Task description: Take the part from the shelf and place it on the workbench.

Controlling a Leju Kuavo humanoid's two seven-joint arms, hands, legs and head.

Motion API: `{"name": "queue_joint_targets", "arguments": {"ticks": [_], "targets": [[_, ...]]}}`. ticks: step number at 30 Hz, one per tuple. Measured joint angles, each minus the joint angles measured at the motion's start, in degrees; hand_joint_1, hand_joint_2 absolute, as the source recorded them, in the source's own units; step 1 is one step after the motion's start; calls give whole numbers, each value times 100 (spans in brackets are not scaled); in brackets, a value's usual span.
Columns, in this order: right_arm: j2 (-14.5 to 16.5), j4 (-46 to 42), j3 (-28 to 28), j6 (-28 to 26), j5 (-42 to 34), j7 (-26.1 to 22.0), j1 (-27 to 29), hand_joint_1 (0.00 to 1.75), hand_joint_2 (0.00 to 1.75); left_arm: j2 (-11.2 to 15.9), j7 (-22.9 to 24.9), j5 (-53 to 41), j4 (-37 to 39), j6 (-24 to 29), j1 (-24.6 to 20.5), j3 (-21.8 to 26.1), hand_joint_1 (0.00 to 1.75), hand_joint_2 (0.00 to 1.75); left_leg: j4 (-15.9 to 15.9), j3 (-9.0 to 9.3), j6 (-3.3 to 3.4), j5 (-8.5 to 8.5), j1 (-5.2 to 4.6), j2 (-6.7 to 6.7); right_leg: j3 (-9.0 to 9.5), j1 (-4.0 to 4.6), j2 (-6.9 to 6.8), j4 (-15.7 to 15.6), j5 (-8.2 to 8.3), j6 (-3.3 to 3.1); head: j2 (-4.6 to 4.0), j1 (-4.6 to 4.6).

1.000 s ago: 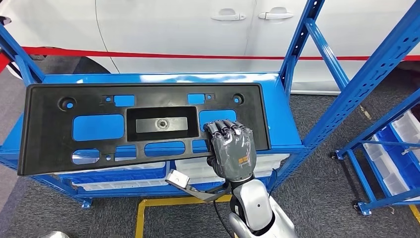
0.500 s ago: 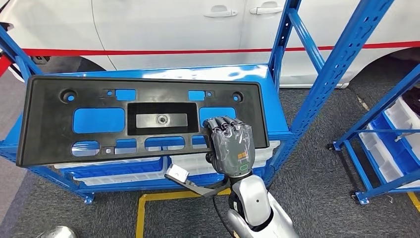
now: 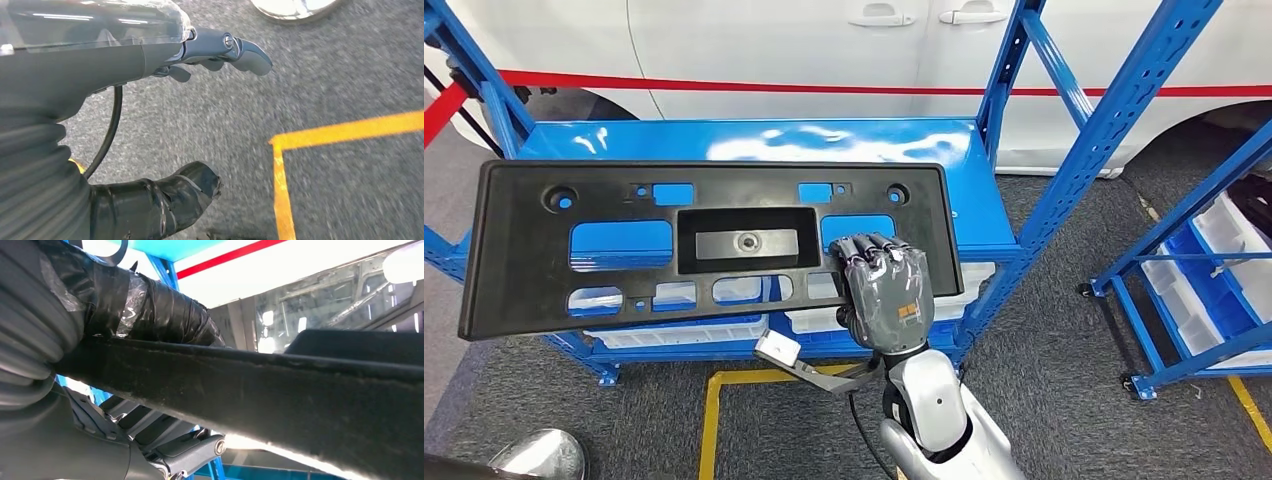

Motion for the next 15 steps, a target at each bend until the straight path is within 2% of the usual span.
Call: {"name": "queue_joint_targets", "arguments": {"ticks": [1,2,3,4,6,7,8,10,11,12,13,15], "targets": [[-1,8,-1,1,-1,0,0,175,175,3,0,0,0,1,1,0,0,175,9,-66,7,45,-2,4,-97,-9,0,359,-210,18,0,1],[-1,19,-1,1,-3,0,0,175,175,5,0,0,0,2,2,0,0,175,22,-134,4,86,-4,6,-144,-17,0,634,-316,34,0,1],[-2,30,-2,1,-5,0,0,175,175,6,0,0,0,3,2,0,0,175,40,-201,-2,120,-5,7,-107,-25,0,738,-303,43,0,1],[-2,38,-2,1,-9,-1,-1,175,175,6,0,-1,0,4,3,0,0,175,65,-263,-14,148,-5,7,38,-32,-1,626,-193,43,0,1],[-1,44,-2,1,-22,-2,-12,175,175,0,2,-1,0,4,7,0,0,175,119,-364,-50,193,-8,4,575,-31,0,-105,38,3,0,1],[1,44,-2,1,-33,-7,-20,175,175,-5,4,-1,0,4,8,0,0,175,137,-396,-79,218,-12,3,808,-16,0,-465,93,-24,0,-3],[3,43,-2,0,-46,-10,-26,175,175,-9,5,-1,0,4,8,0,0,175,143,-413,-112,245,-14,3,955,1,1,-719,104,-51,0,-3],[5,42,-2,-1,-67,-16,-33,175,175,-13,6,-1,0,5,5,0,0,175,126,-426,-190,316,-14,4,983,35,2,-837,124,-98,0,-5],[6,43,-2,-1,-75,-15,-35,175,175,-11,6,-1,0,6,6,0,0,175,121,-439,-226,336,-9,-1,961,20,-2,-864,165,-138,0,-3],[9,43,-2,0,-80,-15,-37,175,175,-8,6,-1,0,6,9,0,0,175,152,-469,-258,294,-7,-8,933,5,-9,-892,217,-185,0,-6],[16,44,-2,0,-85,-15,-40,175,175,-4,6,-1,0,5,14,0,0,175,264,-523,-283,162,-4,-15,892,-13,-17,-922,278,-240,0,-10],[33,45,-2,2,-90,-15,-44,175,175,2,6,-1,0,4,20,0,0,175,805,-708,-325,-319,3,-23,778,-22,-28,-945,393,-310,0,-19]]}}
